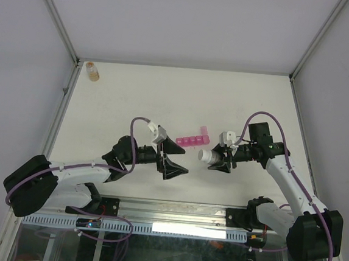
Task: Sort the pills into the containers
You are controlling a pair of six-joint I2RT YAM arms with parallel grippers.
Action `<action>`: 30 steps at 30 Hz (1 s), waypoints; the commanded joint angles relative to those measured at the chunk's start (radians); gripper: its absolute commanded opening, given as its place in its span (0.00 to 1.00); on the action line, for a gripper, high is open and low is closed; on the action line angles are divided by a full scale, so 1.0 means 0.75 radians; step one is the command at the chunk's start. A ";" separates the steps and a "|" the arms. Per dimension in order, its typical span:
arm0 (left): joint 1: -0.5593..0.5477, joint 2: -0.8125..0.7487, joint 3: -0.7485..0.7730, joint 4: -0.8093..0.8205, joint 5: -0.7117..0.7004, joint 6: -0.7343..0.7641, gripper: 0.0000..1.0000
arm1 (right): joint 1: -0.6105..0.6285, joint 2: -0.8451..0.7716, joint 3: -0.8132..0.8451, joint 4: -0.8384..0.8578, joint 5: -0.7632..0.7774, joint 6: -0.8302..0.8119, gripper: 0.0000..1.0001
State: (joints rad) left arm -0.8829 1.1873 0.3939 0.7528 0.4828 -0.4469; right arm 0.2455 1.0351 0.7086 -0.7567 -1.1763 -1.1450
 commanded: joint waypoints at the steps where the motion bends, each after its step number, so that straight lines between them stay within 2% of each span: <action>1: 0.001 -0.016 -0.062 0.290 0.032 0.735 0.99 | -0.006 -0.014 0.031 0.025 -0.050 -0.011 0.00; 4: 0.001 0.065 0.010 0.270 0.069 0.887 0.99 | -0.008 -0.012 0.031 0.025 -0.047 -0.011 0.00; 10: 0.002 0.211 0.142 0.281 0.064 0.939 0.99 | -0.012 -0.008 0.031 0.024 -0.046 -0.011 0.00; 14: 0.001 0.263 0.189 0.316 0.079 0.901 0.97 | -0.012 -0.004 0.029 0.025 -0.045 -0.012 0.00; 22: 0.001 0.355 0.216 0.435 0.188 0.736 0.86 | -0.012 -0.004 0.030 0.025 -0.046 -0.013 0.00; 30: -0.009 0.395 0.222 0.456 0.257 0.704 0.81 | -0.011 -0.005 0.030 0.023 -0.047 -0.013 0.00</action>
State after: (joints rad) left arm -0.8829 1.4830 0.5232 1.0161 0.6170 0.0986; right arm 0.2417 1.0355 0.7086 -0.7567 -1.1767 -1.1454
